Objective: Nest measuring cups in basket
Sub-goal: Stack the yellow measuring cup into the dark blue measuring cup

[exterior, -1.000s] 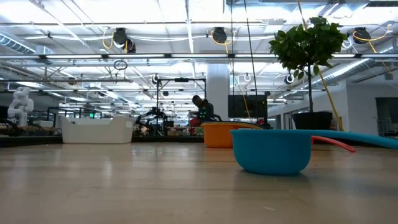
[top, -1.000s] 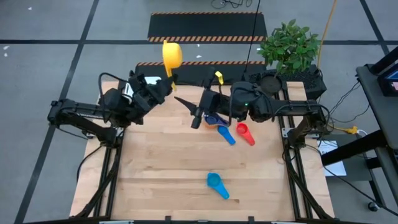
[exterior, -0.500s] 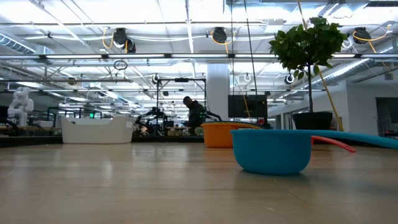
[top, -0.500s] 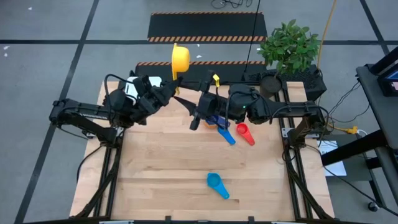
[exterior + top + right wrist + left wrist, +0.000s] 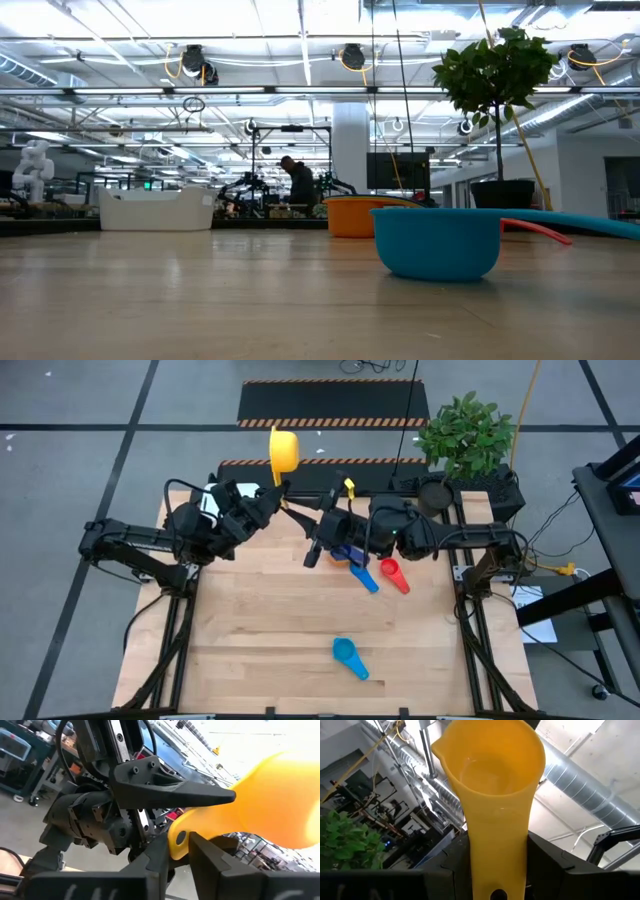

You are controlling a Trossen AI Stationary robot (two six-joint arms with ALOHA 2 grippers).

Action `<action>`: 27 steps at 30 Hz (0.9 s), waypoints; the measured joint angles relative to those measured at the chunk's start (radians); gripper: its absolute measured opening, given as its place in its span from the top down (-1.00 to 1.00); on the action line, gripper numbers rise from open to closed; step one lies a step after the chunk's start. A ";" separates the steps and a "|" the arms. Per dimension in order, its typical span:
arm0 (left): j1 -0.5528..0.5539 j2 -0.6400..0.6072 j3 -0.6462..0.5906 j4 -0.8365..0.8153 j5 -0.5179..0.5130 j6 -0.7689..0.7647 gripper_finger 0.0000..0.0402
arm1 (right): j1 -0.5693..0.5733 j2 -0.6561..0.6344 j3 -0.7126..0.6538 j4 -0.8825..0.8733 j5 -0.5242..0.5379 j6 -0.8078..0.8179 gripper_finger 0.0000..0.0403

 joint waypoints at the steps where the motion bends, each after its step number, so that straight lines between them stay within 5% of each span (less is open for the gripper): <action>1: 0.000 0.000 0.000 0.000 0.000 0.000 0.22 | 0.000 0.000 0.000 0.003 0.001 0.000 0.75; 13: 0.002 0.002 0.000 -0.016 0.005 -0.004 0.17 | 0.033 -0.024 -0.001 -0.009 0.187 0.004 0.99; 27: -0.003 -0.010 -0.003 -0.224 0.064 -0.087 -0.43 | -0.003 -0.169 0.000 -0.150 0.251 0.374 1.00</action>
